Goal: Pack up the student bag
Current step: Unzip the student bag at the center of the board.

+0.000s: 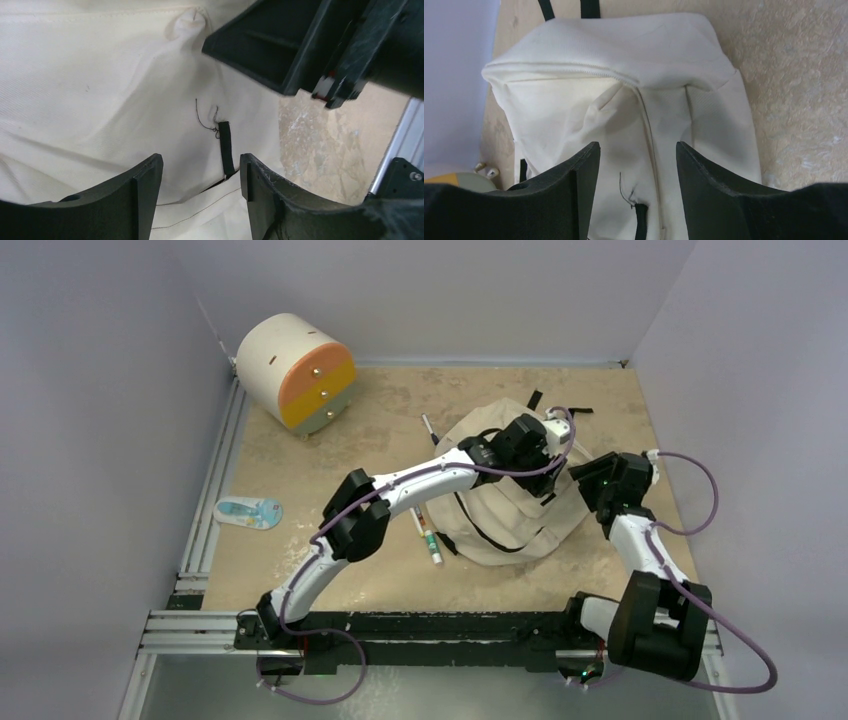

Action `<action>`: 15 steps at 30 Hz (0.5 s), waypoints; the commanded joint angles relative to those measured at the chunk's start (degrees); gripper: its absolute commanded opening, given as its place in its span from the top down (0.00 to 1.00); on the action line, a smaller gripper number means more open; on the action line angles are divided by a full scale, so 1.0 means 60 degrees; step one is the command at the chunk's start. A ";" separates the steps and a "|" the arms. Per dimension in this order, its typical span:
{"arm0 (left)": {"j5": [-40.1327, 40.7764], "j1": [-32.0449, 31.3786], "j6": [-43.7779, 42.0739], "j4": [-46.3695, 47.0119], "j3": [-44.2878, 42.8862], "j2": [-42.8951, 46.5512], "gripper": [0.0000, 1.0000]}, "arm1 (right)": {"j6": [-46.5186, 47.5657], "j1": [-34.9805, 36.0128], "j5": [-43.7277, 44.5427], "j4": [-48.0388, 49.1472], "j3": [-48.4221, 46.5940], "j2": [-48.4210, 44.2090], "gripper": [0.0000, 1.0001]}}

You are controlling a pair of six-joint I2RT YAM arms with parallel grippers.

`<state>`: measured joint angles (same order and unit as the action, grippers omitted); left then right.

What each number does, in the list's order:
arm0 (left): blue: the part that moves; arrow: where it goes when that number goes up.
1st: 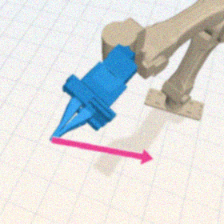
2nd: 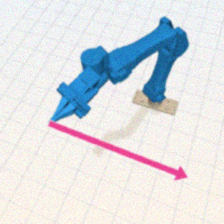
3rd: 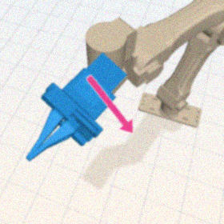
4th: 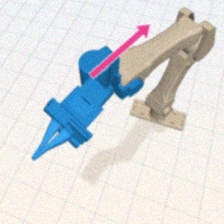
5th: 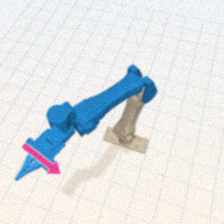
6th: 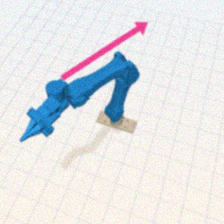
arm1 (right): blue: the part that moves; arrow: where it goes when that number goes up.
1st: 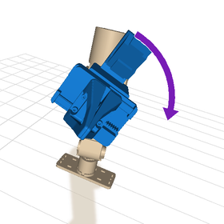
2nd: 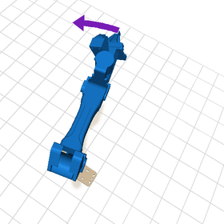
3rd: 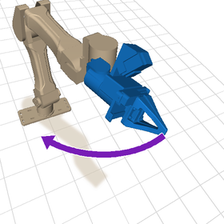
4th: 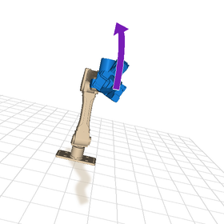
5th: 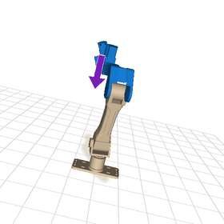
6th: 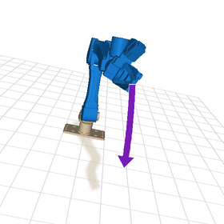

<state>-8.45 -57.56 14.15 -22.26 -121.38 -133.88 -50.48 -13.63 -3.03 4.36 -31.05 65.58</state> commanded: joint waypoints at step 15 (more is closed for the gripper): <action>0.1055 -0.0418 -0.0339 -0.0316 -0.1184 -0.0889 0.41 | 0.0549 -0.0955 -0.2822 0.1982 0.0617 0.1044 0.40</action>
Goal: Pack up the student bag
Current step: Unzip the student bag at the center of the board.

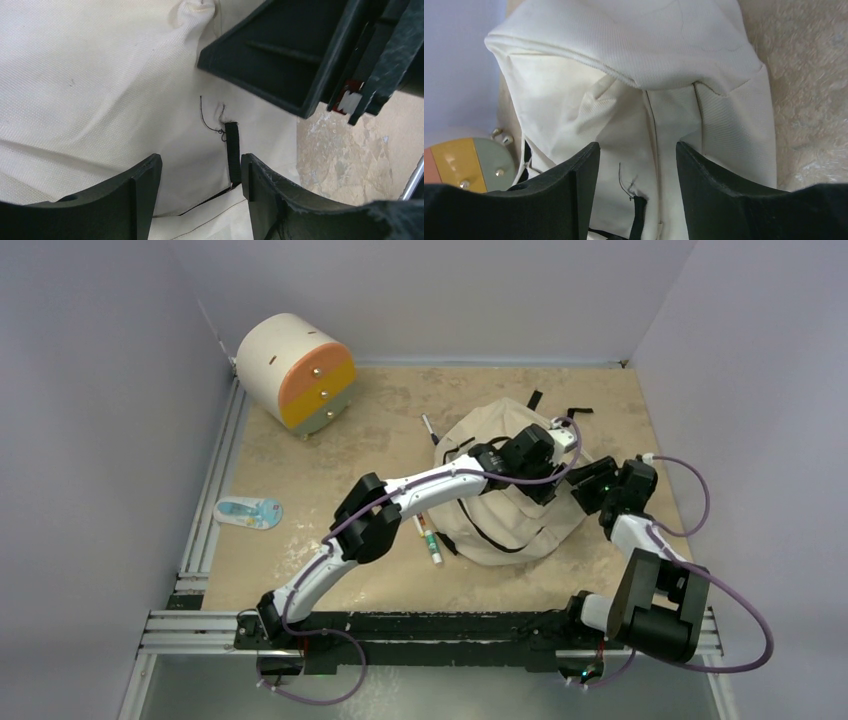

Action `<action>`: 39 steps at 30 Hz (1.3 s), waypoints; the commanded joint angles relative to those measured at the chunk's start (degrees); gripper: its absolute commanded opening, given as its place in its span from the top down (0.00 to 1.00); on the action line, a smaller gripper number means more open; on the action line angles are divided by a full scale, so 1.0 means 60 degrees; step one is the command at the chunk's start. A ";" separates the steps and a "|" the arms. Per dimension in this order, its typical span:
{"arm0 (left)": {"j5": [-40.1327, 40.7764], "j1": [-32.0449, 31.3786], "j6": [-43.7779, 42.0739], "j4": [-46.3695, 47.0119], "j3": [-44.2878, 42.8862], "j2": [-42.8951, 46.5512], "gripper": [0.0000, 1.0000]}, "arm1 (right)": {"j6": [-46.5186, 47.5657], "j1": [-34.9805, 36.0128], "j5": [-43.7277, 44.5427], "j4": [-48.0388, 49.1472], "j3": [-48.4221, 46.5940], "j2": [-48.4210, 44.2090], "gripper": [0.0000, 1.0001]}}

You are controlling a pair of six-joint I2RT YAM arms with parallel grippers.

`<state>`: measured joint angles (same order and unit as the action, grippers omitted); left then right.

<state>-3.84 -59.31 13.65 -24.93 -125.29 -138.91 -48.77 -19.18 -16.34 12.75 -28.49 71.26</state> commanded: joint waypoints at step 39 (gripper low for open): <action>0.1218 -0.0380 -0.0443 -0.0148 -0.0170 -0.0106 0.42 | -0.0104 -0.0043 -0.3325 0.2212 0.0950 0.0178 1.00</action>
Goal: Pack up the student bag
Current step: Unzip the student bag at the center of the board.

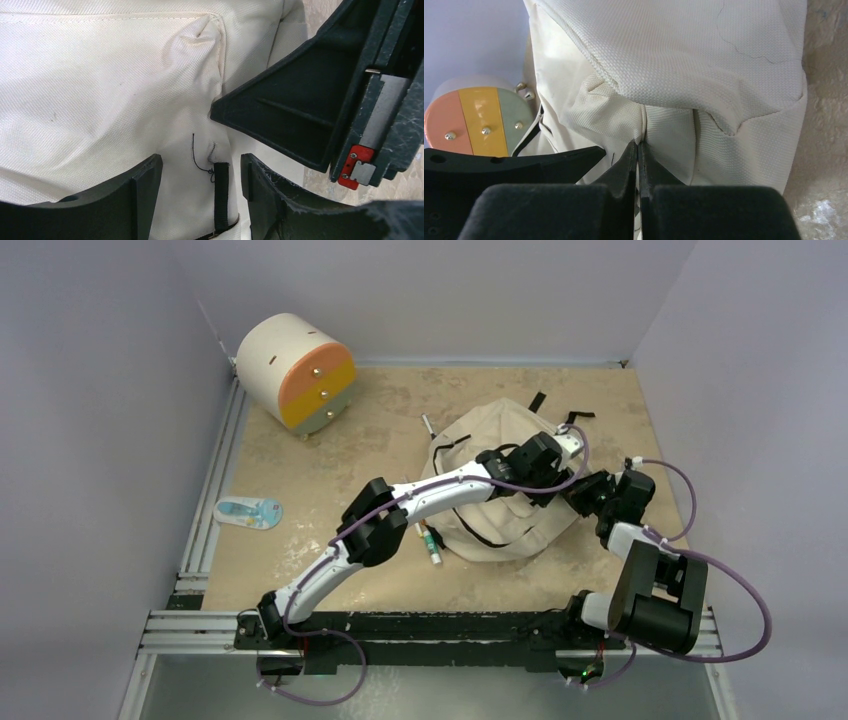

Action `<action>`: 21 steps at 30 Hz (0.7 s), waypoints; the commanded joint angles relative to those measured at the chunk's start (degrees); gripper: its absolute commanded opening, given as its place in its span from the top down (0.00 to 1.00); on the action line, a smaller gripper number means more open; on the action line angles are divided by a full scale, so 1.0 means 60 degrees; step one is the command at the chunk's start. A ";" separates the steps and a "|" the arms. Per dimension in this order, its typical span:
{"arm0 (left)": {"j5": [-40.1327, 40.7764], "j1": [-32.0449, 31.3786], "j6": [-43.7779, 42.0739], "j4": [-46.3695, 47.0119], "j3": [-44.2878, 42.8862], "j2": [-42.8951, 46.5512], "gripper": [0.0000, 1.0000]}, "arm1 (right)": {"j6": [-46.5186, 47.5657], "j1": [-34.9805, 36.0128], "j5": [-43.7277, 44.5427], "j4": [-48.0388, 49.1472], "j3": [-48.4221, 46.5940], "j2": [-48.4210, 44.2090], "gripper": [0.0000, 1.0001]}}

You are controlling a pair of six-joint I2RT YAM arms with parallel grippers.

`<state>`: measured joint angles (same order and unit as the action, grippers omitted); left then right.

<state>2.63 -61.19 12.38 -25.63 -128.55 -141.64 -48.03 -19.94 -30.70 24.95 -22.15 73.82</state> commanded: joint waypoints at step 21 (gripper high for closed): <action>0.1159 -0.0596 -0.0877 0.0117 0.2009 0.0938 0.50 | -0.0149 0.0061 -0.0948 0.0119 -0.0232 -0.0223 1.00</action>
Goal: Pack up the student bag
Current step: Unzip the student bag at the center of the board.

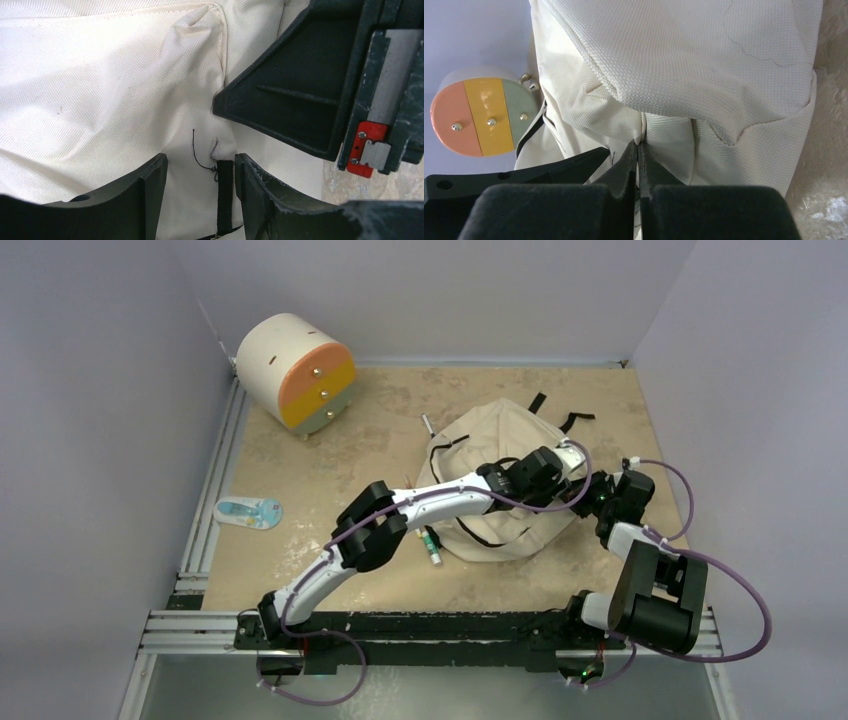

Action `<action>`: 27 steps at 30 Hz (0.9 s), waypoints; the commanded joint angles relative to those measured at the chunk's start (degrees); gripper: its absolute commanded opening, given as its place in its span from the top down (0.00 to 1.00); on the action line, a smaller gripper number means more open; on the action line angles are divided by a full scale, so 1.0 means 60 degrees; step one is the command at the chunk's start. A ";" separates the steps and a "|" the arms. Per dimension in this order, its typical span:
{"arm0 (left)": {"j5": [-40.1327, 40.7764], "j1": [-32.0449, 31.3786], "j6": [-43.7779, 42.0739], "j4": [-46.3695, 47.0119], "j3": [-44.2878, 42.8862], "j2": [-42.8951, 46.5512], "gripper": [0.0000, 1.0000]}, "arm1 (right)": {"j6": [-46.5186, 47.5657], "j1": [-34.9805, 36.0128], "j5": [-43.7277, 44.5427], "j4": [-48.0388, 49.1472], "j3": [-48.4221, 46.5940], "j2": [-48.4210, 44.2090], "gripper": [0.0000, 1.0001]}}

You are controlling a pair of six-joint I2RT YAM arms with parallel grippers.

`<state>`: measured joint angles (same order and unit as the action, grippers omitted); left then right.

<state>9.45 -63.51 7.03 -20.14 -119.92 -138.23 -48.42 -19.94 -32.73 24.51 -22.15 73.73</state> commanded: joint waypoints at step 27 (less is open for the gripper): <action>0.0840 -0.0593 -0.0248 -0.0833 0.0823 0.0177 0.63 | 0.0000 0.0057 -0.0565 0.0142 -0.0146 -0.0263 1.00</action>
<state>15.31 -66.13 5.80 -19.73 -114.21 -134.91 -48.40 -19.94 -33.43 24.05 -22.15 73.73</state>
